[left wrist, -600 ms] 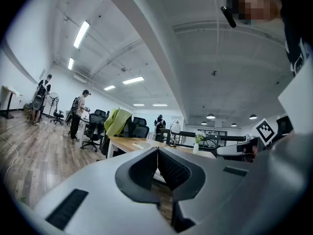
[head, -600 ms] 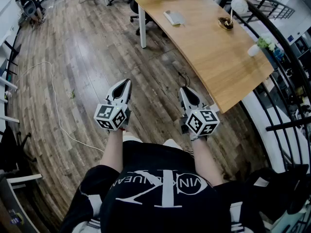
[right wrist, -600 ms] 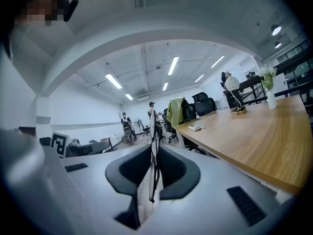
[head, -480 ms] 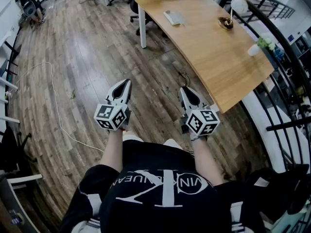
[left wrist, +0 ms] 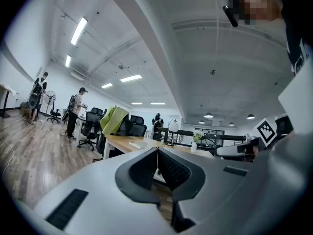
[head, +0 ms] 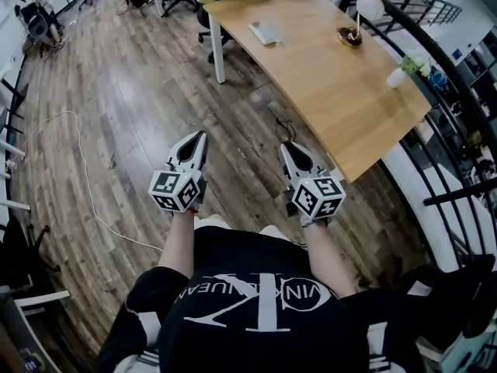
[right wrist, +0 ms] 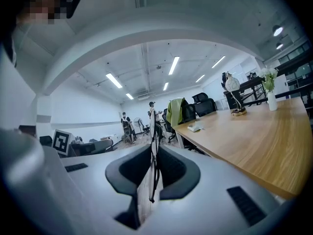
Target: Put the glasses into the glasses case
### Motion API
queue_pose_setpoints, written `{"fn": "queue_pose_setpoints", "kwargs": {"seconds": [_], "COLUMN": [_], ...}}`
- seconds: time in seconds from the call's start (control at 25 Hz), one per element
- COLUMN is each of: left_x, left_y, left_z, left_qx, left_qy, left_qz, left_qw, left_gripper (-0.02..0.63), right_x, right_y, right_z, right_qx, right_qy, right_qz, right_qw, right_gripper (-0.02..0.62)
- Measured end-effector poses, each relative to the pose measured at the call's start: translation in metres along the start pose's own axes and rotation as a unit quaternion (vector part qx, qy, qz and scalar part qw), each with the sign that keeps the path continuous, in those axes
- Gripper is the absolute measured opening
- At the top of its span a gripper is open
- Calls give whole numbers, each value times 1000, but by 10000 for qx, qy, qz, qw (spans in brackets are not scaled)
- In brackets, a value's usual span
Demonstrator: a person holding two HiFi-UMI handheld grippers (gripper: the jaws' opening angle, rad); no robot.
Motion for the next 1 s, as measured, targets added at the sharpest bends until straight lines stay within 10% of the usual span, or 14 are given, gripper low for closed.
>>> {"fn": "queue_pose_setpoints", "kwargs": {"seconds": [1.0], "left_x": [111], "left_y": [-11], "left_z": [77], "left_qx": [-148], "left_qy": [284], "left_qz": [389], "left_qw": [9987], "left_gripper": [18], "right_x": [92], "right_y": [-21], "right_z": [-62], "right_qx": [559], "right_qy": [436], "right_qz": [86], "right_qw": [9974], "right_gripper": [57]}}
Point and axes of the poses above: the fingertips, and each gripper's own axes: x forward along the fingers, z to its left, y out of its underside, the point moved 1 cm from there along -x, backward along the fingers, and after that the axes turned 10 degrees about z, right-handed, at the moved point
